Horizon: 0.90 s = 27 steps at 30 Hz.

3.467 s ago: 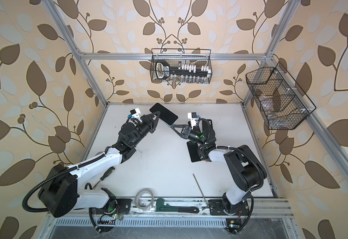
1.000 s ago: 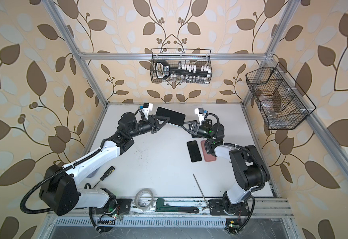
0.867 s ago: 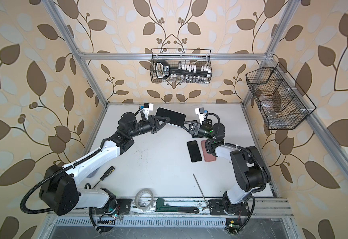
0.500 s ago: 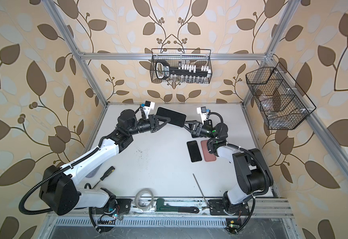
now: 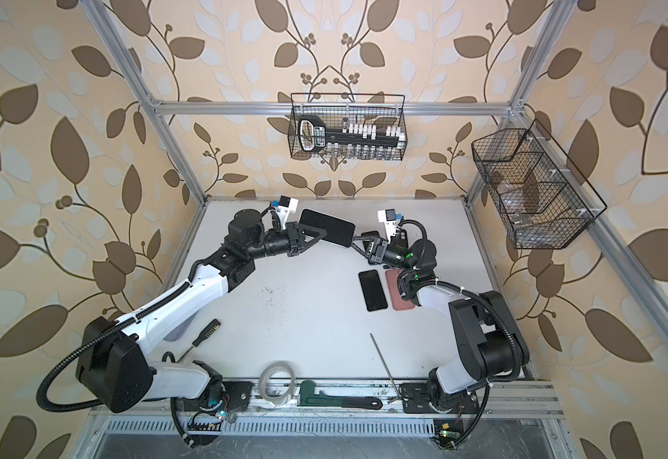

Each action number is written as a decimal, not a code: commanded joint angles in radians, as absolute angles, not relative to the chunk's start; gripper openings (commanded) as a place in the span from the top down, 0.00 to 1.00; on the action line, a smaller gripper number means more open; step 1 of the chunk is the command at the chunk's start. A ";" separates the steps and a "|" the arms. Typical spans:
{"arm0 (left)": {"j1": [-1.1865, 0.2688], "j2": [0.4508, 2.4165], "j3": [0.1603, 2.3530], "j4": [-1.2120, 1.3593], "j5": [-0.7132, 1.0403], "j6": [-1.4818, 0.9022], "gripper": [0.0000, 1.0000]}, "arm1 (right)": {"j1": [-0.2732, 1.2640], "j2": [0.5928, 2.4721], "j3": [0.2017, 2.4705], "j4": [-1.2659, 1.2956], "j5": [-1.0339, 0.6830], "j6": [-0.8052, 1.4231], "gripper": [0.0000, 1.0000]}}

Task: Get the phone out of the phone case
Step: 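Bring the right gripper against the phone edge nearest it while the left gripper holds, then pinch the light-blue case edge with the right gripper while the left holds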

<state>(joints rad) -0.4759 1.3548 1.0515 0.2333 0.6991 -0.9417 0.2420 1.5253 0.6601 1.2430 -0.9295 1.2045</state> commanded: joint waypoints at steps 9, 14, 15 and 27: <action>-0.466 1.408 1.055 0.131 0.637 -0.931 0.62 | 0.276 1.428 0.605 1.338 -0.742 1.277 1.00; -0.466 1.414 1.055 0.117 0.610 -0.934 0.37 | 0.292 1.385 0.596 1.265 -0.695 1.241 1.00; -0.466 1.413 1.054 0.116 0.604 -0.934 0.34 | 0.296 1.377 0.590 1.247 -0.680 1.234 1.00; -0.474 1.271 1.032 -0.035 0.428 -1.044 0.01 | 0.385 1.305 0.559 1.020 -0.449 1.079 1.00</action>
<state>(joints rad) -0.4709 1.3670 1.0428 0.0013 0.5068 -0.9871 0.3630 1.3430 0.5617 1.0080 -0.5503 1.1278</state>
